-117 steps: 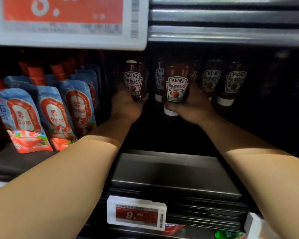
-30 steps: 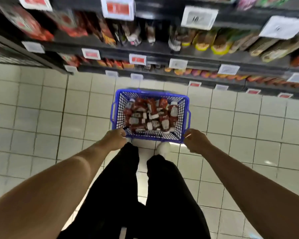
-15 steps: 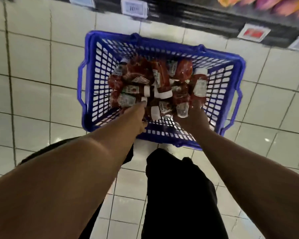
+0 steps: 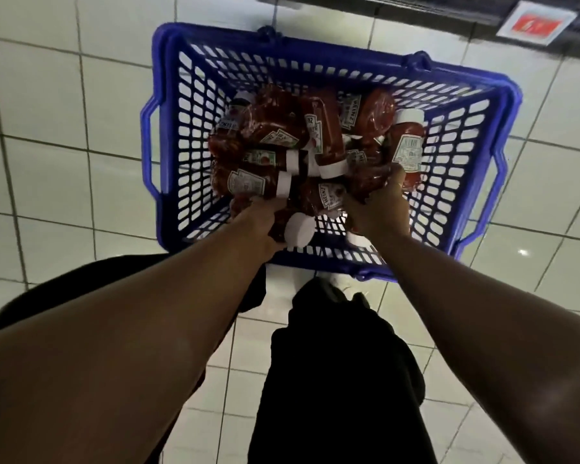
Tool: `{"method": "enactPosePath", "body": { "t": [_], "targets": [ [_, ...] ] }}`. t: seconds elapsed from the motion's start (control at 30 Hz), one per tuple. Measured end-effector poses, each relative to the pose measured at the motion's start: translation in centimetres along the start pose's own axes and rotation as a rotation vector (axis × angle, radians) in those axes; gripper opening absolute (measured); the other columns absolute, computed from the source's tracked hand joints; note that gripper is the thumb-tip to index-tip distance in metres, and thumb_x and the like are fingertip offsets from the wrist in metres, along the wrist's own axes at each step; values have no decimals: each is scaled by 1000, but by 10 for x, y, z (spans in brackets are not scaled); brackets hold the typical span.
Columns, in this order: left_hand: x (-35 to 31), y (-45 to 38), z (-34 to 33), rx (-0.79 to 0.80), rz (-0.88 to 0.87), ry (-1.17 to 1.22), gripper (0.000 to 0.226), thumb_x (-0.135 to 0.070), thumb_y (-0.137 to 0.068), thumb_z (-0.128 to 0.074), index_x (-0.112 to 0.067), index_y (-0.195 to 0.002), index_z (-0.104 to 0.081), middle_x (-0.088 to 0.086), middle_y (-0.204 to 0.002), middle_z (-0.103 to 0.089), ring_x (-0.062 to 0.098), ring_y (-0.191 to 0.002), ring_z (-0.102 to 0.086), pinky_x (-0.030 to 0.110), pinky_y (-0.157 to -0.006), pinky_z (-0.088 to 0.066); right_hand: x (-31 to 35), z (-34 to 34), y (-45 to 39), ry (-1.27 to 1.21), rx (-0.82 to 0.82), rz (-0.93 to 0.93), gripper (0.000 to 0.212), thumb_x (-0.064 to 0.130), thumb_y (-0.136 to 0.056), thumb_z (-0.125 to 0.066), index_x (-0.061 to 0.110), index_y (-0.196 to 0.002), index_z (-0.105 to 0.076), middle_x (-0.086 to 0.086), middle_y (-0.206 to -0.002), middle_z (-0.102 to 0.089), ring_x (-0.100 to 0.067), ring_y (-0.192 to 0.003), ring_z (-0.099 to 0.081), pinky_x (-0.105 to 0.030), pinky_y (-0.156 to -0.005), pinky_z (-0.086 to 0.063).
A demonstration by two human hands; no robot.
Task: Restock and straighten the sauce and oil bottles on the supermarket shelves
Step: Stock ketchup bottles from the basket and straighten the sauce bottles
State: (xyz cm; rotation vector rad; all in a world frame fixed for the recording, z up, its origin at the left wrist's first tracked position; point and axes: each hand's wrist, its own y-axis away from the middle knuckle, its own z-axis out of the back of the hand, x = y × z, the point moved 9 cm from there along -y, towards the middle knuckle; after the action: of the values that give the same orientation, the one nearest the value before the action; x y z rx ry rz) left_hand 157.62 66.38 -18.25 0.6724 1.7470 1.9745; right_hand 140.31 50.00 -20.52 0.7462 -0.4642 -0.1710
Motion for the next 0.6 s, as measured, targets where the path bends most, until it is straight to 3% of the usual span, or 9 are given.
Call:
{"method": "enactPosePath", "body": {
  "t": [0.1, 0.2, 0.27, 0.33, 0.4, 0.47, 0.53, 0.6],
  "targets": [
    [-3, 64, 7, 31, -91, -8, 48, -13, -90, -75, -12, -135, -58, 13, -115, -71, 26, -86, -70, 40, -57, -60, 21, 43, 37, -132, 67, -44, 86, 54, -61, -85, 24, -132, -47, 7, -104, -65, -21, -94, -66, -35, -79, -53],
    [-24, 159, 1, 151, -213, 17, 59, -4, -80, -81, -13, -132, -58, 15, -112, -74, 31, -94, -74, 53, -70, -62, 69, 104, 99, -447, 145, -15, 58, 53, -53, -80, 25, -103, -70, 11, -88, -77, -7, -82, -74, -25, -72, -60],
    [-43, 233, -6, 232, -309, -19, 62, -2, -80, -79, -14, -136, -55, 16, -117, -73, 34, -102, -73, 61, -81, -59, 109, 154, 145, -641, 159, 65, 42, 42, -59, -80, 22, -96, -71, 9, -84, -78, -7, -77, -74, -24, -65, -59],
    [-62, 309, -14, 299, -405, -69, 64, 1, -81, -76, -12, -139, -53, 17, -122, -71, 35, -107, -71, 64, -87, -55, 149, 207, 188, -737, 177, 140, 42, 36, -63, -80, 19, -100, -71, 4, -88, -78, -12, -80, -75, -27, -68, -59],
    [-79, 387, -21, 353, -492, -78, 66, 5, -81, -72, -9, -141, -49, 20, -125, -68, 37, -111, -69, 65, -93, -53, 188, 258, 230, -781, 201, 198, 39, 36, -66, -80, 22, -101, -72, 1, -89, -77, -19, -85, -74, -36, -76, -61],
    [-95, 466, -31, 417, -614, -113, 62, 12, -84, -64, -2, -142, -46, 24, -128, -65, 40, -114, -66, 62, -99, -51, 227, 311, 271, -835, 226, 284, 21, 35, -69, -77, 29, -90, -73, 3, -81, -73, -19, -80, -71, -38, -75, -58],
    [-106, 539, -40, 446, -748, -165, 58, 17, -84, -57, 3, -139, -47, 23, -118, -64, 41, -105, -65, 58, -99, -52, 261, 362, 310, -890, 238, 364, 17, 35, -70, -76, 30, -86, -72, 6, -78, -70, -15, -77, -68, -36, -73, -55],
    [-113, 606, -51, 495, -862, -195, 56, 21, -82, -51, 6, -135, -47, 23, -104, -60, 37, -89, -62, 54, -91, -54, 291, 411, 347, -931, 249, 436, 26, 36, -67, -78, 29, -91, -71, 1, -85, -70, -19, -83, -67, -41, -79, -56]
  ]
}}
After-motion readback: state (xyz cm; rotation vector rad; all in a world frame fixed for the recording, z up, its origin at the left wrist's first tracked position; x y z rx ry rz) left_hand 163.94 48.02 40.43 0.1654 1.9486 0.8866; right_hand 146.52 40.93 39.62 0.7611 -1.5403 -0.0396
